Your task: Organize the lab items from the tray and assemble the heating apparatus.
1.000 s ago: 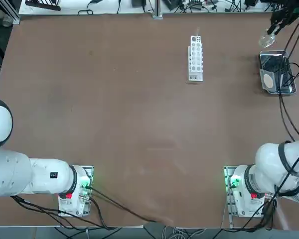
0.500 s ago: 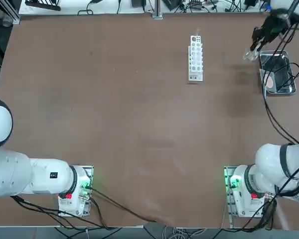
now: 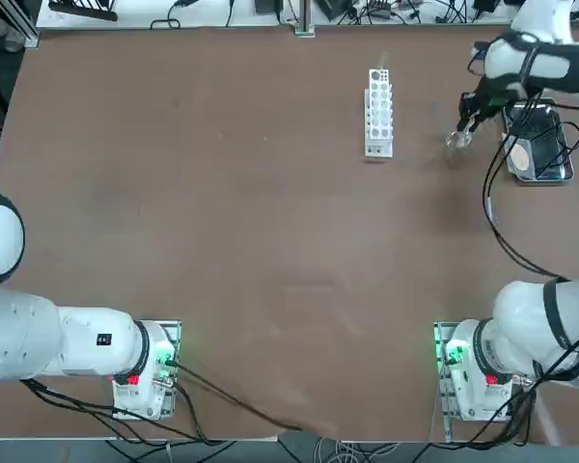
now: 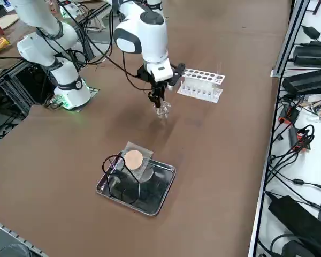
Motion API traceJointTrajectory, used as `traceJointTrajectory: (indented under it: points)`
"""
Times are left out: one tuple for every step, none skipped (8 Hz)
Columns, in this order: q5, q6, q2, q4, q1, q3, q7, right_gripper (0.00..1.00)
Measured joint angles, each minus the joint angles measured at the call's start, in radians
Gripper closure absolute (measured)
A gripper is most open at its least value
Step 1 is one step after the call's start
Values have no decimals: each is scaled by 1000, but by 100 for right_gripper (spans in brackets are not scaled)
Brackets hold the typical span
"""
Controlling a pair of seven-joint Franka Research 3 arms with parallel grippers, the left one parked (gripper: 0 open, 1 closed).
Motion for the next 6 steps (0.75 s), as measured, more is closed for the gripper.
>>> traceJointTrajectory:
  points:
    - [0,27,1,-29,0,-2,0,70]
    - [0,33,2,-42,0,-3,0,70]
    - [-1,36,7,-46,0,-4,0,70]
    - [-2,38,14,-46,-2,-6,0,70]
    - [-9,39,20,-46,-5,-11,0,70]
    - [-22,41,26,-46,-9,-17,0,70]
